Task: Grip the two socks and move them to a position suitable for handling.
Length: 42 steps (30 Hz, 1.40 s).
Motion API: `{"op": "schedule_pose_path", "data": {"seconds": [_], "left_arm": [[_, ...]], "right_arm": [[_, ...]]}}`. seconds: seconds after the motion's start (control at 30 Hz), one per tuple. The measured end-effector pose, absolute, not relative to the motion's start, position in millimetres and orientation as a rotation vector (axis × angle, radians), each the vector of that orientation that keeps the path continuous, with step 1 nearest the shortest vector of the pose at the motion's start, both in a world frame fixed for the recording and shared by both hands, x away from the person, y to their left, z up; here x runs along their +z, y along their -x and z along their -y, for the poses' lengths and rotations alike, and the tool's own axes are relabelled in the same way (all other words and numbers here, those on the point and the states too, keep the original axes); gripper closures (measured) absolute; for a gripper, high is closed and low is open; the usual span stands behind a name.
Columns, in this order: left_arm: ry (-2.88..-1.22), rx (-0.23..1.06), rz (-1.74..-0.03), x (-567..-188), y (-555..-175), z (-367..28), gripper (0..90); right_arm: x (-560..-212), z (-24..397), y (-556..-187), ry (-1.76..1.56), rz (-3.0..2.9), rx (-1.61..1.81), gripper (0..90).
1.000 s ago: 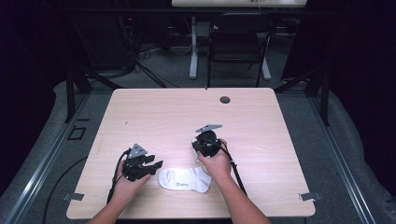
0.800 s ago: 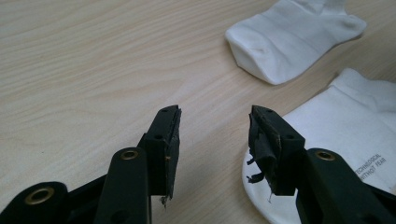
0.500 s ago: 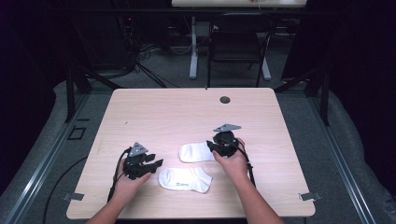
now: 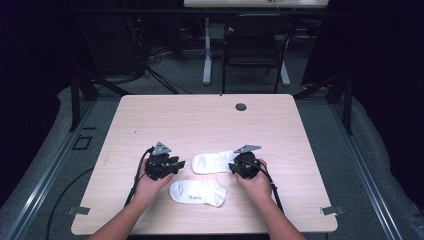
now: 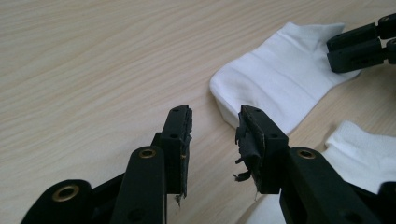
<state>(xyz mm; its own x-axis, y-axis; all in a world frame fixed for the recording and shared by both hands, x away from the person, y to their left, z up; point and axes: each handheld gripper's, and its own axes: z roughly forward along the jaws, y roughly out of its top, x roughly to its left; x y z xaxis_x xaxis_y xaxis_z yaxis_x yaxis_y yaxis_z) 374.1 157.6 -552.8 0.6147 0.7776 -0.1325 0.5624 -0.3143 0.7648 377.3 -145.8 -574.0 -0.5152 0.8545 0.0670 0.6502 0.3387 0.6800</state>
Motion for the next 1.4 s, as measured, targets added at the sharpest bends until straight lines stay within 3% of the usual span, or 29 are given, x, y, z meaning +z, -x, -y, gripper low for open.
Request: {"op": "schedule_pose_path", "data": {"seconds": [0.4, 0.8, 1.17, 1.4], "left_arm": [[-2.043, 0.313, -1.049, -557, -390, -136, 70.1], [-2.065, 0.275, -1.097, -572, -405, -122, 63.2], [-2.111, 0.268, -1.102, -575, -405, -121, 86.7], [-2.109, 0.260, -1.099, -574, -405, -122, 88.7]], "right_arm": [[-557, 158, -370, -1.307, -2.221, 1.015, 68.4], [-569, 171, -387, -1.415, -2.216, 1.060, 63.5], [-571, 168, -386, -1.411, -2.260, 1.036, 82.0], [-571, 168, -385, -1.409, -2.266, 1.045, 85.9]]}}
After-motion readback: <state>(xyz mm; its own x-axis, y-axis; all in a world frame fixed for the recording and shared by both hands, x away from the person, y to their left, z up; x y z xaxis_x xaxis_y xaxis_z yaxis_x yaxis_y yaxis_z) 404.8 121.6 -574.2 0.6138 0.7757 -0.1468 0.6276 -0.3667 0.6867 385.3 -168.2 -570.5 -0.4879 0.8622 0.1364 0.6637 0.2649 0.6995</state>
